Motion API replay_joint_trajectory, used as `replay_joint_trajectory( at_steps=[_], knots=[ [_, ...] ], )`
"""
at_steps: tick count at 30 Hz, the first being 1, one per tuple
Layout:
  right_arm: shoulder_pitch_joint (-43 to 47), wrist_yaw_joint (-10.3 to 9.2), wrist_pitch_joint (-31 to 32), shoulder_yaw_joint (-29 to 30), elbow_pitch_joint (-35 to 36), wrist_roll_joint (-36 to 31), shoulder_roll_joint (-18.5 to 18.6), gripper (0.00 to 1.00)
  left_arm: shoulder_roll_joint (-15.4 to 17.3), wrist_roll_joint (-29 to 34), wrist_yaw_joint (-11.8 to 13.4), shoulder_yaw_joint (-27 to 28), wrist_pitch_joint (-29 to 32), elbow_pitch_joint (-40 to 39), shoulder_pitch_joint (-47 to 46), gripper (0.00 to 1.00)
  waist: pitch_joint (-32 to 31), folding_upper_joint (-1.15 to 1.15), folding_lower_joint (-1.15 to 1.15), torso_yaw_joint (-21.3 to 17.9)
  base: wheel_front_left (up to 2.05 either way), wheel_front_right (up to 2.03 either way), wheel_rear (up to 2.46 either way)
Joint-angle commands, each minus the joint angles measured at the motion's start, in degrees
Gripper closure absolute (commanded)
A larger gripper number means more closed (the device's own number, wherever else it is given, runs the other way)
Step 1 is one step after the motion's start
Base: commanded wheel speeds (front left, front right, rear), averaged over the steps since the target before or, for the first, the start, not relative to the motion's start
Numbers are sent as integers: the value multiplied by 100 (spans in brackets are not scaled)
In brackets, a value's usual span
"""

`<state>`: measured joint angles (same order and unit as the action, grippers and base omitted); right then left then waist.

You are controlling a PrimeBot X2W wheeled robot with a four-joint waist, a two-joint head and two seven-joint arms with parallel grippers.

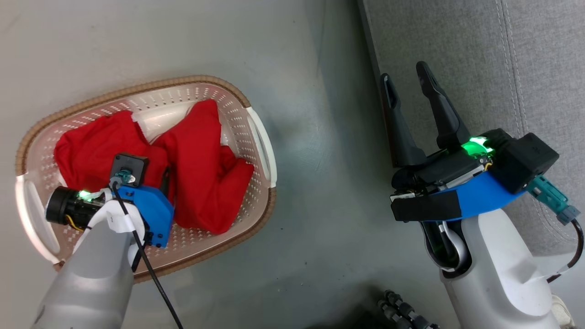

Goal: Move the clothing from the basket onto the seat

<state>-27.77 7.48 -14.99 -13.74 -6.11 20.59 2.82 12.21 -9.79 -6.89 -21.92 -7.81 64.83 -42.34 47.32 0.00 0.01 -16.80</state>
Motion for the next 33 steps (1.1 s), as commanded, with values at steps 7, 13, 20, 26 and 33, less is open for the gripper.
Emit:
replay_joint_trajectory(
  at_steps=[7, 13, 20, 26, 33],
  knots=[
    [20, 3, -28, -95, 117, 176, 14, 0, 239, 257, 148, -272, 213, 351, -348, 0, 327, 0, -1, -241, 0, 0, 0],
    [73, 3, -28, -122, 152, 234, 13, 0, 316, 389, 388, -434, 491, 558, -505, 0, 446, 0, -1, -312, 0, 0, 0],
    [64, 3, -28, -141, 176, 273, 13, 0, 292, 390, 470, -518, 701, 663, -585, 0, 504, 0, -1, -334, 0, 0, 0],
    [44, 3, -29, -140, 163, 304, 13, 0, 265, 323, 430, -564, 821, 722, -610, 100, 494, 0, -1, -332, 0, 0, 0],
    [32, 3, -29, -145, 143, 323, 14, 0, 284, 261, 351, -599, 843, 763, -647, 100, 467, 0, -1, -329, 0, 0, 0]
  ],
)
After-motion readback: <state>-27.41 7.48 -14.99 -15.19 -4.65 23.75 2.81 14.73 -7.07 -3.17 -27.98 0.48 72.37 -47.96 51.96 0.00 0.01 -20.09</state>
